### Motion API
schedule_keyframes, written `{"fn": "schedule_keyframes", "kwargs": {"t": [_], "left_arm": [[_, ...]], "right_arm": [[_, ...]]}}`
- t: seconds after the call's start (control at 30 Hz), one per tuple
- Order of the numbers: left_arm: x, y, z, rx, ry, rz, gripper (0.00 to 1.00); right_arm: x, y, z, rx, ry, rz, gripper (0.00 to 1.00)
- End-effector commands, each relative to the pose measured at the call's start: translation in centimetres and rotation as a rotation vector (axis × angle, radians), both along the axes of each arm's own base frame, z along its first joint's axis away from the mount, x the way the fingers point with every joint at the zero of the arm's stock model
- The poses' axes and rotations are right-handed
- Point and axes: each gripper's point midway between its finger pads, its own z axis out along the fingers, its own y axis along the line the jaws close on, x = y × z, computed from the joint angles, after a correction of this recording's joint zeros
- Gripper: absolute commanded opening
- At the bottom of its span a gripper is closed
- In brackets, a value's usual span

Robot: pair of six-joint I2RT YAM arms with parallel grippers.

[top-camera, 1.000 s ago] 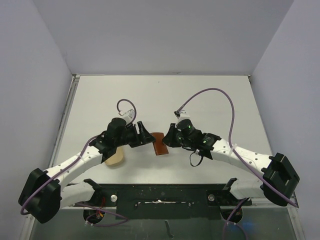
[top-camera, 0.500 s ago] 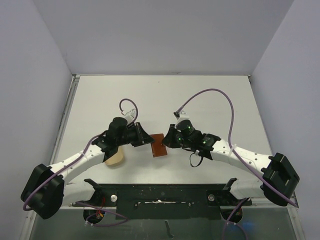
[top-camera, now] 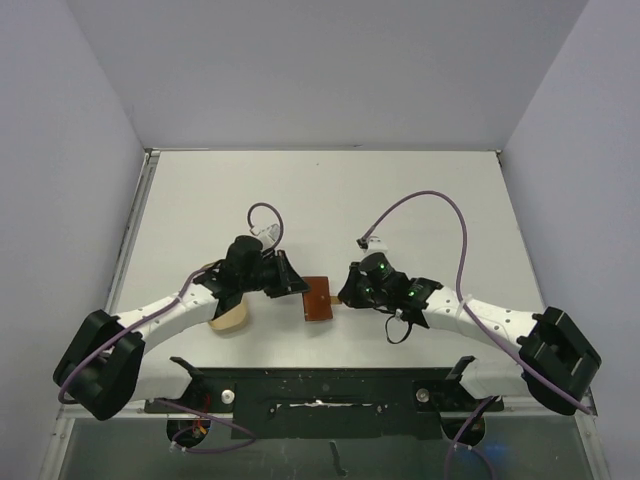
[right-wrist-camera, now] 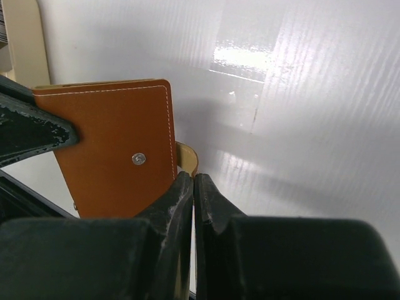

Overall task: Put the credit cards into the card holder
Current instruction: Open the card holder at the center of the board.

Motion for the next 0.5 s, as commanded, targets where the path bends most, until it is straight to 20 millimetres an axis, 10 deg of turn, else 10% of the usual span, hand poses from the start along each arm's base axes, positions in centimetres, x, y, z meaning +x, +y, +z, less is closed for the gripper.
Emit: {"fn": "schedule_keyframes", "kwargs": {"t": [0.0,0.47], "left_arm": [[1.0,-0.6,-0.4,-0.001,-0.045,-0.012,0.00],[3.3,0.2,-0.5,0.115,-0.072,0.047,0.53]], "right_arm": [[0.6,-0.1,1.9,0.057,-0.070,-0.006,0.00],[-0.1,-0.4,2.9,0.137,-0.104,0.032,0.00]]}}
